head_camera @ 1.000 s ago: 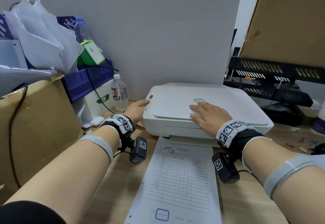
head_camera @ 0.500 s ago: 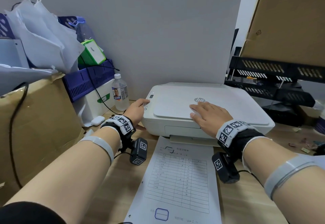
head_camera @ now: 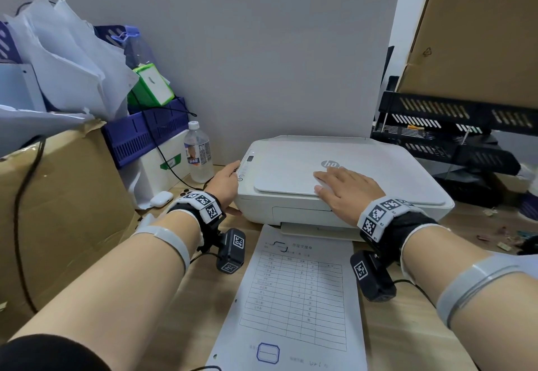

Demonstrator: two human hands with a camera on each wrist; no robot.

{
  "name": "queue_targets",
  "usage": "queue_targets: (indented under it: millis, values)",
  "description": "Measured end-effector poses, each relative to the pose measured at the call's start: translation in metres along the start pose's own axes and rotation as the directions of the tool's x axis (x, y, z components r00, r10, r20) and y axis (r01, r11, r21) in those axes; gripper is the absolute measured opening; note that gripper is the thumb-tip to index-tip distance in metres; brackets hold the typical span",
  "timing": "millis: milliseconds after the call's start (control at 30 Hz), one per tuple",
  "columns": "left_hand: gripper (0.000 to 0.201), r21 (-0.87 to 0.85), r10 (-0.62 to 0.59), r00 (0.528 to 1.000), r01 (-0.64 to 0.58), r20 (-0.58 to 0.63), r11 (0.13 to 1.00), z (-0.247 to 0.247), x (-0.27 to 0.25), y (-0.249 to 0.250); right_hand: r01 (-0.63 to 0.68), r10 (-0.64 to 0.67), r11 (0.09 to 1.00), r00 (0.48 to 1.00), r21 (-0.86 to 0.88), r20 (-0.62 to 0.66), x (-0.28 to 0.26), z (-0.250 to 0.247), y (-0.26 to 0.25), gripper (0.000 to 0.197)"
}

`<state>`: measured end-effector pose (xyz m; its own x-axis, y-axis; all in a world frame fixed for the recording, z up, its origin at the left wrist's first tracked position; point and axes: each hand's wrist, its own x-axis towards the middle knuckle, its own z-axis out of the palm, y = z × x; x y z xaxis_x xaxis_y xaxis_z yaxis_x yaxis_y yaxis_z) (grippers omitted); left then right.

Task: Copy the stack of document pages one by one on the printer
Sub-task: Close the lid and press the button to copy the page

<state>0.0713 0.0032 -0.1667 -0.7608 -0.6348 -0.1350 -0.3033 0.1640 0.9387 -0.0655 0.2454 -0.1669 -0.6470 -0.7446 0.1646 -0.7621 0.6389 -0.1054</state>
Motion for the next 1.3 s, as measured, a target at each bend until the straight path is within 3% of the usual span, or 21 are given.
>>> queue_targets:
  millis: [1300]
  values:
    - [0.041, -0.037, -0.017, 1.000, 0.017, -0.007, 0.999, 0.0003, -0.0090, 0.0076, -0.003, 0.003, 1.000, 1.000, 0.001, 0.006, -0.0002, -0.0006, 0.0006, 0.053]
